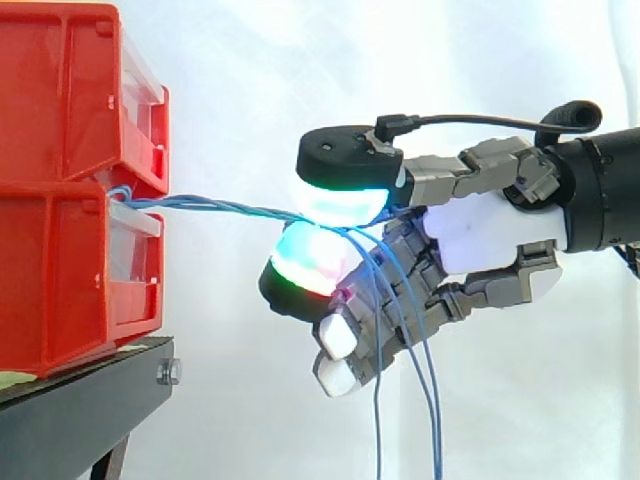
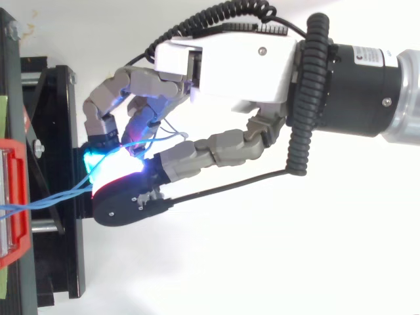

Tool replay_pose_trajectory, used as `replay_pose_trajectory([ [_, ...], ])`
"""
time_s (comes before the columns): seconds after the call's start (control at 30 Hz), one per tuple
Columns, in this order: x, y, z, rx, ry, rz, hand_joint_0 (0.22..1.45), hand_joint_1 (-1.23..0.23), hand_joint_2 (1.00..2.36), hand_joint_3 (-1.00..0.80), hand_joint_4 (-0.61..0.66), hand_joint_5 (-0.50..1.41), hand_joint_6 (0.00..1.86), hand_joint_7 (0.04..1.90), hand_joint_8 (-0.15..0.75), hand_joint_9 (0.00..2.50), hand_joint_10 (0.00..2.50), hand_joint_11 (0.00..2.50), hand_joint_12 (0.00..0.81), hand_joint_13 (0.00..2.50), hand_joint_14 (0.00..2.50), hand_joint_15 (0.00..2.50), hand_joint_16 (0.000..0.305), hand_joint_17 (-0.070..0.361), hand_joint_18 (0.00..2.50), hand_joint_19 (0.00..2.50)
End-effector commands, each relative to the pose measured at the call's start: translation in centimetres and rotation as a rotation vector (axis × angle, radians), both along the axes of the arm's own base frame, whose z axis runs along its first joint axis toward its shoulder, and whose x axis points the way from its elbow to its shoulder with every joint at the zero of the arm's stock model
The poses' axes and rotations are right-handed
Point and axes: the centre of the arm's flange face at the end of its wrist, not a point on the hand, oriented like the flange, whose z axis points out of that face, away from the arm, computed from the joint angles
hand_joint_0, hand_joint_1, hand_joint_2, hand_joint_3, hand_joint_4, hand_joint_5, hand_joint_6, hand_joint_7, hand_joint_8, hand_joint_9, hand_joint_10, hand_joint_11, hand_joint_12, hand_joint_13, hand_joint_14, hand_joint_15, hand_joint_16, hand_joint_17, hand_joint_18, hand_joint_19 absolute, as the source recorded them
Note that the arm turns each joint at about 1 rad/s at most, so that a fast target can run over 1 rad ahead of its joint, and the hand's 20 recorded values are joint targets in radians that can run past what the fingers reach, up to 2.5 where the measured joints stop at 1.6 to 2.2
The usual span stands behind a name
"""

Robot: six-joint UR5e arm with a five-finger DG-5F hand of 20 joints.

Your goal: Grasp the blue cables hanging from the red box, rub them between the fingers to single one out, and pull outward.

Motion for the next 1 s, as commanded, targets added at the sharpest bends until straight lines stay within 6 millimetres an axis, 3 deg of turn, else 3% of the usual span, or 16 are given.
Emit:
replay_pose_trajectory([
  [0.0, -0.04, -0.08, 0.2, -0.002, 0.006, -0.001, 0.62, -0.8, 1.01, -0.37, 0.06, -0.15, 0.91, 0.96, 0.228, 0.87, 0.02, 0.58, 0.329, 0.71, 0.02, 0.52, 0.044, 0.099, 0.51, 0.42],
  [0.17, 0.0, -0.06, 0.28, -0.001, 0.003, 0.001, 0.67, -0.87, 1.0, -0.5, 0.02, -0.15, 0.91, 0.97, 0.219, 0.85, 0.02, 0.57, 0.324, 0.7, 0.02, 0.5, 0.042, 0.095, 0.53, 0.39],
  [0.43, 0.08, 0.26, 0.84, 0.002, -0.002, 0.0, 0.62, -0.84, 1.0, -0.5, 0.05, -0.13, 0.89, 1.0, 0.218, 0.88, 0.02, 0.58, 0.32, 0.71, 0.02, 0.51, 0.041, 0.093, 0.55, 0.4],
  [0.63, -0.21, 0.7, 0.62, 0.004, 0.026, 0.005, 0.5, -0.63, 1.0, -0.5, 0.05, -0.11, 0.88, 1.03, 0.236, 0.95, 0.02, 0.56, 0.338, 0.75, 0.02, 0.52, 0.046, 0.104, 0.56, 0.42],
  [0.83, -0.37, 0.36, 0.4, 0.001, 0.041, 0.004, 0.49, -0.41, 1.0, -0.5, 0.05, -0.11, 0.87, 1.04, 0.247, 0.98, 0.02, 0.57, 0.35, 0.77, 0.02, 0.53, 0.048, 0.109, 0.55, 0.45],
  [0.97, -0.39, 0.02, 0.35, -0.005, 0.041, 0.002, 0.56, -0.58, 1.0, -0.46, 0.05, -0.11, 0.87, 1.07, 0.237, 0.98, 0.02, 0.58, 0.335, 0.77, 0.02, 0.54, 0.044, 0.099, 0.54, 0.46],
])
